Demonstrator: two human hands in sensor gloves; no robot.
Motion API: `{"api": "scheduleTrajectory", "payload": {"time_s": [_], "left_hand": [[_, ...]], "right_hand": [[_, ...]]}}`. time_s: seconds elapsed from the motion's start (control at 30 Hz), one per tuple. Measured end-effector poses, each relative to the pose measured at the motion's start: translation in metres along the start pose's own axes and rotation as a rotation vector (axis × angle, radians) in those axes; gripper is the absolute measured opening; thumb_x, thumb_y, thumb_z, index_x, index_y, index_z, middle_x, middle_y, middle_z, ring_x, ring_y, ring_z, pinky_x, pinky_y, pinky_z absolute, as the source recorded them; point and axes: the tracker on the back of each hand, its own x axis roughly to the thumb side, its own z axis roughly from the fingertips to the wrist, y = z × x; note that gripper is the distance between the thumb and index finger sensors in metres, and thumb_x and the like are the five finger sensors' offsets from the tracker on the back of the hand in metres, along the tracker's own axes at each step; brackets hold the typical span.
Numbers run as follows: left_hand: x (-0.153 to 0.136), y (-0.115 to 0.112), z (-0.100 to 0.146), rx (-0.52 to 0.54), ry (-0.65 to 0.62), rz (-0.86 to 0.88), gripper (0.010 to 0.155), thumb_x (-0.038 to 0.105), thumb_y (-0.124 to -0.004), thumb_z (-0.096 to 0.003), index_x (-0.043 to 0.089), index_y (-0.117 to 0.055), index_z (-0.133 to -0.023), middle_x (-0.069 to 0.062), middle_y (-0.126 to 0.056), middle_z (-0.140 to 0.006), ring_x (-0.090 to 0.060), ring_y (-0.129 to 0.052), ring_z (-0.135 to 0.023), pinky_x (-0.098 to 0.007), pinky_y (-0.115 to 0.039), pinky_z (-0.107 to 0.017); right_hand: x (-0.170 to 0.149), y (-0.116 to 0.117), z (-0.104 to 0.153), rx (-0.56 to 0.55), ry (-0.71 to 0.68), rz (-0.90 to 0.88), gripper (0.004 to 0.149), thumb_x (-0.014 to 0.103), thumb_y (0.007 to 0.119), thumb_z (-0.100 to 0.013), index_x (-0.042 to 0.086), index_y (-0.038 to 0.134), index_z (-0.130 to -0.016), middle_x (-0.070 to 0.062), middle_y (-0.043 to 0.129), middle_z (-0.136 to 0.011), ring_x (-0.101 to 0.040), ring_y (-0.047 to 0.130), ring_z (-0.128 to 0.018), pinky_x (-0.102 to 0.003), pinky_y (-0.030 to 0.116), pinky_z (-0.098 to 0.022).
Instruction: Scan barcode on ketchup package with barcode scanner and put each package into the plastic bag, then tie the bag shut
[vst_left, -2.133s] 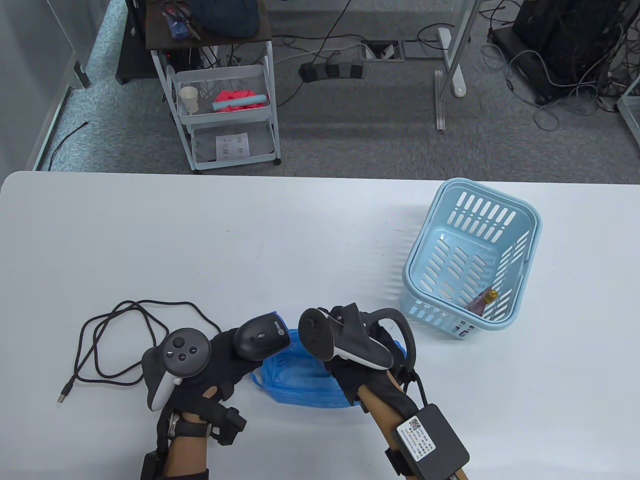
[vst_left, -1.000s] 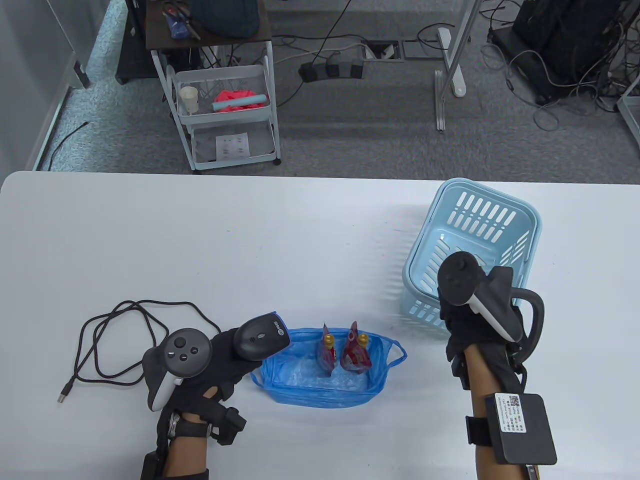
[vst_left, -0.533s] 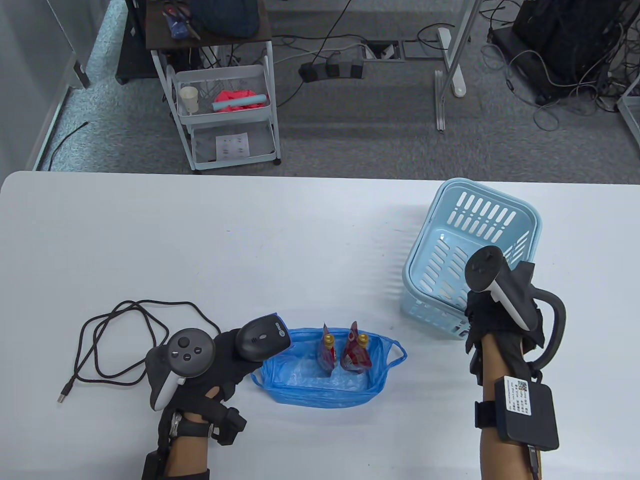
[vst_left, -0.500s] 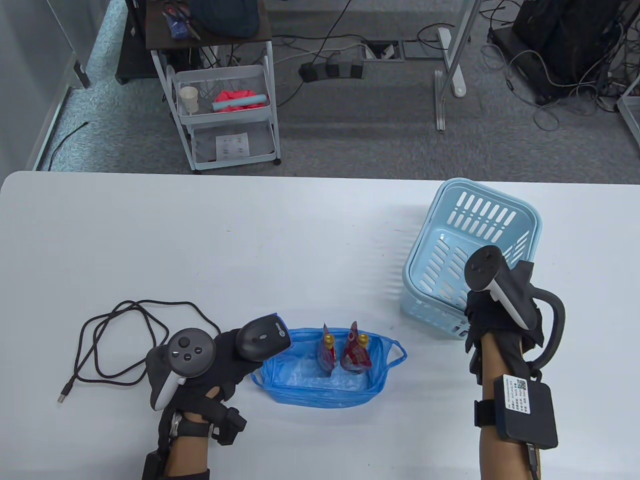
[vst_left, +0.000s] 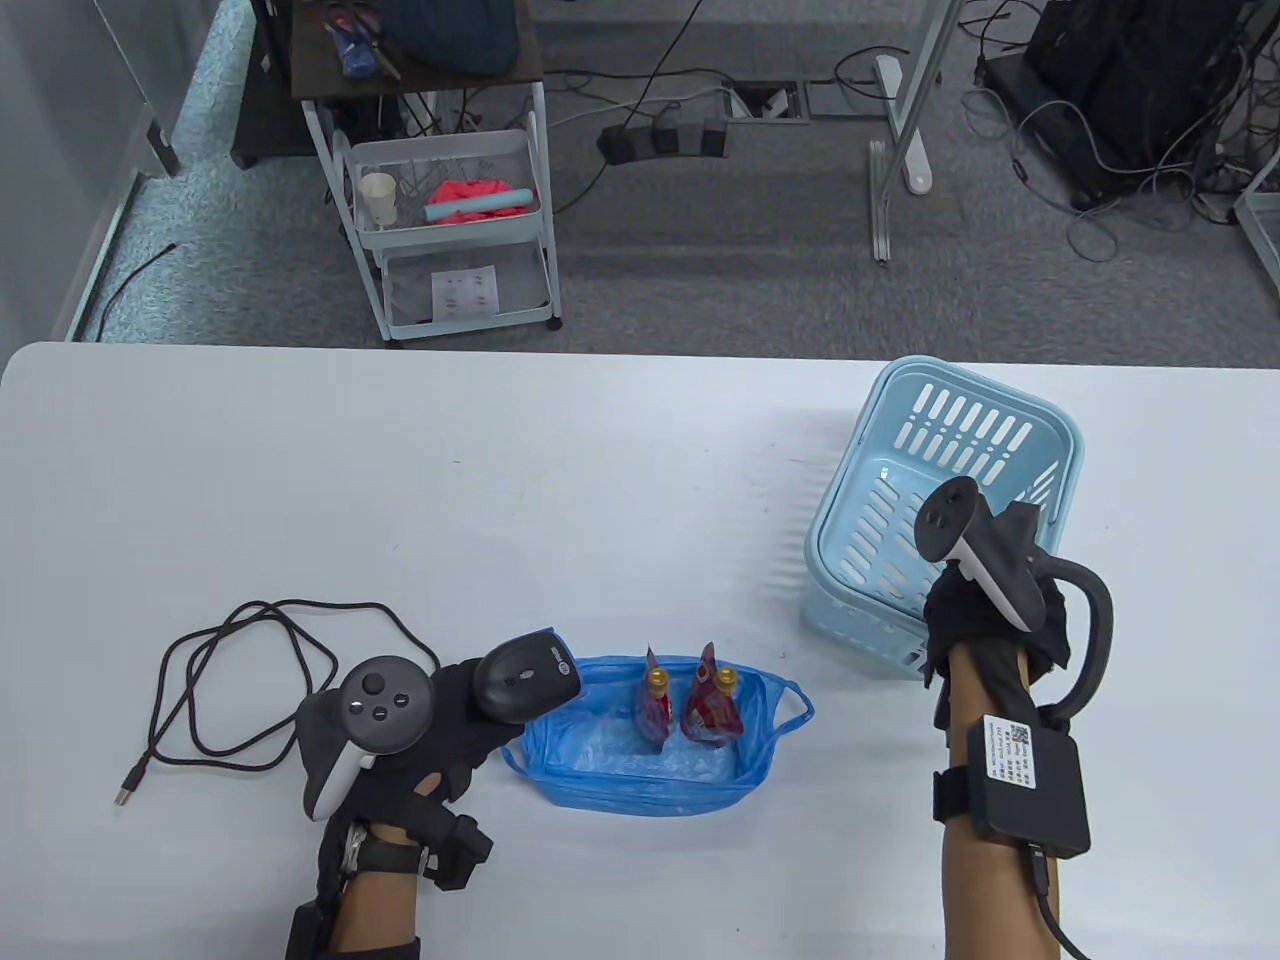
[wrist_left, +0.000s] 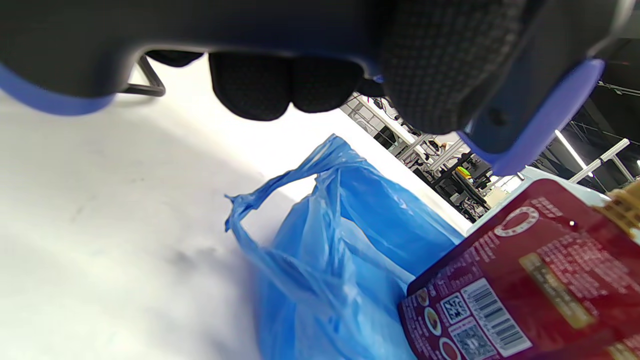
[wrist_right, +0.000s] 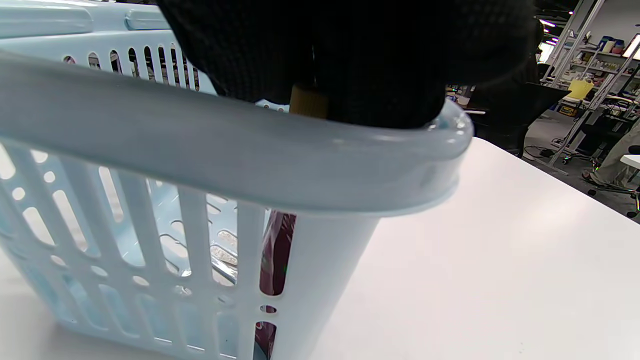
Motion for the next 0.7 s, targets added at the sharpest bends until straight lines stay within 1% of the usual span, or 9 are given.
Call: {"api": "scheduleTrajectory", "payload": {"time_s": [0.17, 0.4, 0.57, 0.7], "left_hand": [[0.0, 0.0, 0.0, -0.002, 0.002, 0.0, 0.049, 0.047, -0.091, -0.0421, 0.029, -0.084, -0.087, 0.003, -0.09, -0.084, -0.03, -0.097, -0.074, -0.051, -0.076, -0.063], [0.0, -0.001, -0.001, -0.004, 0.003, -0.001, 0.049, 0.047, -0.091, -0.0421, 0.029, -0.084, -0.087, 0.004, -0.09, -0.084, -0.03, -0.097, -0.074, -0.051, -0.076, -0.063], [0.0, 0.0, -0.001, -0.003, 0.004, -0.001, 0.048, 0.047, -0.091, -0.042, 0.029, -0.084, -0.087, 0.003, -0.09, -0.084, -0.03, -0.097, -0.074, -0.051, -0.076, -0.063], [0.0, 0.0, -0.001, -0.003, 0.004, 0.001, 0.048, 0.047, -0.091, -0.0421, 0.029, -0.084, -0.087, 0.003, -0.09, -0.084, -0.03, -0.097, -0.074, -0.051, -0.076, -0.063]], "right_hand": [[0.004, 0.005, -0.006, 0.029, -0.008, -0.036, 0.047, 0.025, 0.08, -0.052, 0.014, 0.074, -0.096, -0.017, 0.083, -0.09, -0.034, 0.09, -0.061, -0.046, 0.079, -0.043], [0.008, 0.009, -0.01, 0.047, -0.007, -0.031, 0.046, 0.024, 0.08, -0.051, 0.015, 0.074, -0.096, -0.016, 0.085, -0.089, -0.033, 0.091, -0.06, -0.045, 0.079, -0.042], [0.01, 0.01, -0.011, 0.034, -0.023, -0.062, 0.045, 0.022, 0.081, -0.051, 0.015, 0.075, -0.095, -0.016, 0.086, -0.087, -0.033, 0.091, -0.06, -0.045, 0.079, -0.042], [0.008, 0.011, -0.012, 0.0, -0.026, -0.072, 0.044, 0.022, 0.082, -0.05, 0.014, 0.077, -0.093, -0.017, 0.087, -0.085, -0.033, 0.091, -0.059, -0.045, 0.08, -0.041]]}}
